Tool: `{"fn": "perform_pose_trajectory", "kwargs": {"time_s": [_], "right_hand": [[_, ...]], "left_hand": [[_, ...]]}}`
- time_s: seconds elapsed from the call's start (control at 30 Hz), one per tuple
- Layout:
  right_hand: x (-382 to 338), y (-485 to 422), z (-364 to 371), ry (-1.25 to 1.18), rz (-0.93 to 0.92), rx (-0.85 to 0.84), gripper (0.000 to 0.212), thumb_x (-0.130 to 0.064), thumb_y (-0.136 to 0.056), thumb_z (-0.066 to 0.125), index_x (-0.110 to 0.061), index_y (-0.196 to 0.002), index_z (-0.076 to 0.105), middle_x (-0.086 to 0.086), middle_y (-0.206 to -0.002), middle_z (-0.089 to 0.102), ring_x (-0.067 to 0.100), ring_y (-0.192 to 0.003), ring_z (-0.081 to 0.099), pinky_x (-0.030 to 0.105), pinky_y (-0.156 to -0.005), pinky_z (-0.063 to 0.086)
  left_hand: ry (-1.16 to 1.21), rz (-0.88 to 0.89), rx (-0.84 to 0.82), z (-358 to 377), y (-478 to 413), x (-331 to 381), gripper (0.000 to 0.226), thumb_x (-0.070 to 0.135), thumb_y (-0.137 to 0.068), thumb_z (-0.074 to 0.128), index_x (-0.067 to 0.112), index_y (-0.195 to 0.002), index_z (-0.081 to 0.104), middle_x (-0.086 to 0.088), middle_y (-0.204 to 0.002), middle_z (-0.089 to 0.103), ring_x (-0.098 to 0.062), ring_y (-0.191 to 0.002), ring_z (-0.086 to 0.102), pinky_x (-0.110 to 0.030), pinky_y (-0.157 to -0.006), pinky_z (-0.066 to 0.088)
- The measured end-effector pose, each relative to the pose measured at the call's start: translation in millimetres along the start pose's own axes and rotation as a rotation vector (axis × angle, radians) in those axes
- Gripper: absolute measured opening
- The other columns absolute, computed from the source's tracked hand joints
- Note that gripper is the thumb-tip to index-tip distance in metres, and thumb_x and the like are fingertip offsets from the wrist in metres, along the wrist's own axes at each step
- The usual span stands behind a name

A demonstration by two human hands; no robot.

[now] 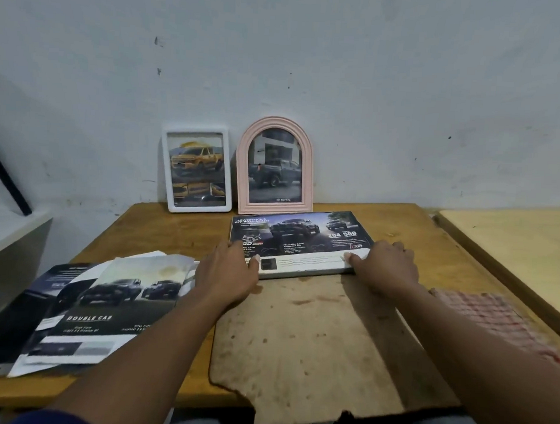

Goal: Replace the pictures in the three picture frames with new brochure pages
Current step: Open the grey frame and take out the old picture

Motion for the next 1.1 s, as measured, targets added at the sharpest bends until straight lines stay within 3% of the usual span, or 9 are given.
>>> {"fn": "perform_pose_trajectory", "kwargs": {"time_s": [0.3,0.43,0.53,0.67,0.77,0.83,0.9,1.0,1.1], "right_hand": [[-28.4,12.8,7.6,-0.024,-0.007,0.014,0.065,-0.059,-0.087,0.062,-0.012,-0.130,0.050,0.016,-0.134,0.050,0.038,-0.122,0.044,0.045,-0.092,0.043],[-42.8,23.5,10.2,0.031,-0.063,0.173,0.043,-0.040,-0.092,0.057,-0.017,-0.127,0.048,0.013,-0.133,0.048,0.036,-0.120,0.041,0.047,-0.095,0.035],[-49.8,23.6,5.7,-0.257,-0.268,0.280,0.031,-0.026,-0.094,0.058,-0.022,-0.122,0.044,0.006,-0.115,0.062,0.028,-0.102,0.056,0.040,-0.081,0.041],[-56.5,25.3,-20.2,-0.696,-0.445,0.345,0.036,-0.010,-0.094,0.059,-0.025,-0.122,0.042,0.002,-0.089,0.064,0.018,-0.071,0.064,0.038,-0.056,0.051],[-46.2,16.6,-48.7,-0.856,-0.378,0.438,0.038,-0.007,-0.096,0.056,-0.031,-0.121,0.043,-0.004,-0.083,0.061,0.018,-0.066,0.067,0.046,-0.054,0.058],[-24.8,0.7,-67.5,-0.928,-0.275,0.446,0.038,-0.006,-0.097,0.055,-0.031,-0.122,0.043,-0.004,-0.087,0.060,0.015,-0.068,0.067,0.043,-0.053,0.060],[8.8,-17.7,-82.0,-0.949,-0.150,0.444,0.037,-0.005,-0.097,0.056,-0.031,-0.121,0.045,0.006,-0.101,0.061,0.013,-0.070,0.065,0.035,-0.051,0.061],[70.2,-42.5,-95.0,-0.868,-0.007,0.473,0.034,-0.005,-0.096,0.058,-0.031,-0.117,0.050,0.017,-0.120,0.056,0.024,-0.080,0.064,0.026,-0.046,0.057],[123.5,-53.9,-100.8,-0.688,0.074,0.511,0.035,-0.005,-0.093,0.059,-0.033,-0.112,0.053,0.015,-0.111,0.060,0.026,-0.076,0.064,0.031,-0.047,0.058]], "left_hand": [[-0.022,-0.073,-0.031,-7.0,-10.2,-16.4,0.043,0.049,-0.095,0.055,0.020,-0.126,0.057,-0.006,-0.123,0.057,-0.024,-0.106,0.060,-0.042,-0.083,0.057],[-0.067,-0.076,-0.039,-7.0,-10.1,-22.9,0.049,0.054,-0.093,0.055,0.022,-0.129,0.057,-0.005,-0.127,0.056,-0.026,-0.112,0.058,-0.045,-0.087,0.056],[-0.101,-0.065,-0.026,-6.0,-13.8,-26.5,0.052,0.060,-0.091,0.051,0.024,-0.128,0.057,-0.005,-0.127,0.060,-0.027,-0.113,0.058,-0.047,-0.089,0.054],[-0.012,0.012,0.059,-7.4,-19.0,-18.2,0.051,0.059,-0.095,0.044,0.027,-0.134,0.052,-0.005,-0.130,0.062,-0.028,-0.115,0.058,-0.050,-0.094,0.052],[0.076,0.148,0.099,-9.3,-25.2,3.7,0.051,0.057,-0.098,0.042,0.029,-0.141,0.047,-0.007,-0.136,0.056,-0.030,-0.123,0.053,-0.049,-0.098,0.048],[0.089,0.229,0.069,-4.3,-33.4,23.5,0.057,0.059,-0.097,0.044,0.028,-0.145,0.044,-0.007,-0.141,0.053,-0.030,-0.127,0.050,-0.047,-0.100,0.046],[0.087,0.302,0.003,7.7,-42.2,48.2,0.064,0.064,-0.094,0.045,0.031,-0.149,0.040,-0.005,-0.145,0.050,-0.031,-0.128,0.049,-0.045,-0.102,0.045],[0.087,0.389,-0.124,33.7,-48.4,94.5,0.071,0.071,-0.088,0.040,0.036,-0.150,0.039,-0.002,-0.150,0.045,-0.029,-0.134,0.045,-0.044,-0.106,0.043],[0.064,0.476,-0.215,56.7,-46.7,140.6,0.077,0.073,-0.084,0.035,0.034,-0.150,0.042,-0.003,-0.157,0.039,-0.028,-0.142,0.038,-0.043,-0.114,0.035]]}}
Point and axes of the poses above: each hand's wrist, its own y-axis away from the middle knuckle, its own z-axis out of the palm, x = y × z, the point moved 2 cm from there along -y, towards the middle knuckle
